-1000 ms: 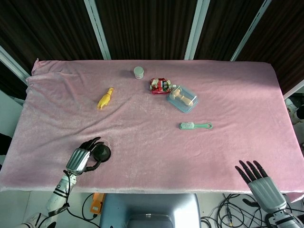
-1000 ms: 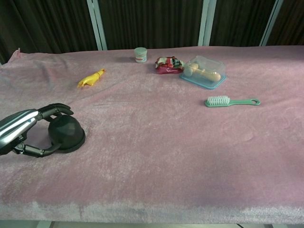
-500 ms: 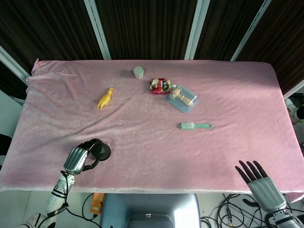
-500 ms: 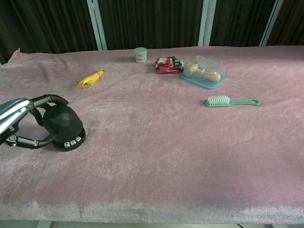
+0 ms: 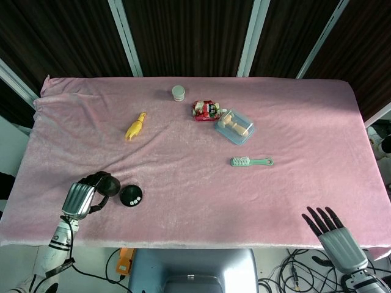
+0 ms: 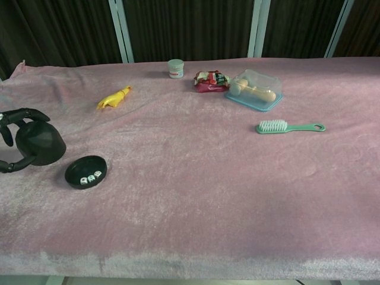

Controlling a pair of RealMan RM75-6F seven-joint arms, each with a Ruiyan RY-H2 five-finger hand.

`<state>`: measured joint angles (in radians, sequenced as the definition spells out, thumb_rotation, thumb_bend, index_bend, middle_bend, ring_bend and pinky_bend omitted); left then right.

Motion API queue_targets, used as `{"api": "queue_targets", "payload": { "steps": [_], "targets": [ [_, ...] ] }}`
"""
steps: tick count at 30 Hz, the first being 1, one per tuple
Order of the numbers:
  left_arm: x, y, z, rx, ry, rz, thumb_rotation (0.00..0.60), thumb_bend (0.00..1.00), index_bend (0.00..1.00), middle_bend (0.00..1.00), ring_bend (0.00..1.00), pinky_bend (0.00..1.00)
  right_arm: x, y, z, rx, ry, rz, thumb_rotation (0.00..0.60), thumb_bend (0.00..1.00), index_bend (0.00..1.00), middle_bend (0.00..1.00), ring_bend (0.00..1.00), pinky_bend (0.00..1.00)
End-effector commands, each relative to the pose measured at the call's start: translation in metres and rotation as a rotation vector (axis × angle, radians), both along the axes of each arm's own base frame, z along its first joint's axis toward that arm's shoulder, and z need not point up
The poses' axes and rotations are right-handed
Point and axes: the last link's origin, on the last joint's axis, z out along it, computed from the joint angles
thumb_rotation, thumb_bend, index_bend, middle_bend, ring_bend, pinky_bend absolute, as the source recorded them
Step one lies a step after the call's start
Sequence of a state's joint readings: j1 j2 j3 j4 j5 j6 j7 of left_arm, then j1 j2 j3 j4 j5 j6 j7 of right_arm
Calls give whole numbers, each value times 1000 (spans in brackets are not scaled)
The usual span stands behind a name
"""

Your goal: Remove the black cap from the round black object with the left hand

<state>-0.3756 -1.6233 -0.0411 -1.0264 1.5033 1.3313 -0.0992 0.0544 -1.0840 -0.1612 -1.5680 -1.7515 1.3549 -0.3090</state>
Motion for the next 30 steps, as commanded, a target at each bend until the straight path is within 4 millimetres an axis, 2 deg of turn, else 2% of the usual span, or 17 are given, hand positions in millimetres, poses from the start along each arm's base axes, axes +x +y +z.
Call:
{"api": "queue_targets", "payload": {
  "steps": [1,5,10,12,15,19,23,26,30],
  "targets": [
    [-13,2,5,9,27,55,600,350,293,269,298,419,0,0,0,-1,1,-1,600,46,0,0,0,84],
    [-18,1,6,-11,41,76,600,349,290,250,246,361,0,-1,-1,2,5,-3,600,46,0,0,0,84],
    [-18,-2,5,-46,38,87,600,348,190,106,47,218,0,0,-1,1,4,-2,600,46,0,0,0,84],
    [-18,-3,5,-51,33,86,600,348,138,49,9,178,0,0,-1,-2,2,-1,600,47,0,0,0,84],
    [-16,-4,6,-49,26,78,600,345,75,2,0,143,0,0,0,-2,0,1,600,46,0,0,0,84],
    [-15,-5,12,-30,38,73,600,340,41,0,0,114,0,1,0,-1,-1,4,600,46,0,0,0,84],
    [-12,-12,29,27,47,59,600,340,53,0,0,112,1,1,0,-5,-6,6,600,46,0,0,0,84],
    [-7,-27,49,80,53,24,600,343,116,0,0,116,1,2,3,-19,-20,12,600,46,0,0,0,84],
    [-6,-58,76,117,75,-23,600,345,168,31,3,122,2,3,6,-44,-45,23,600,47,0,0,0,84]
  ]
}}
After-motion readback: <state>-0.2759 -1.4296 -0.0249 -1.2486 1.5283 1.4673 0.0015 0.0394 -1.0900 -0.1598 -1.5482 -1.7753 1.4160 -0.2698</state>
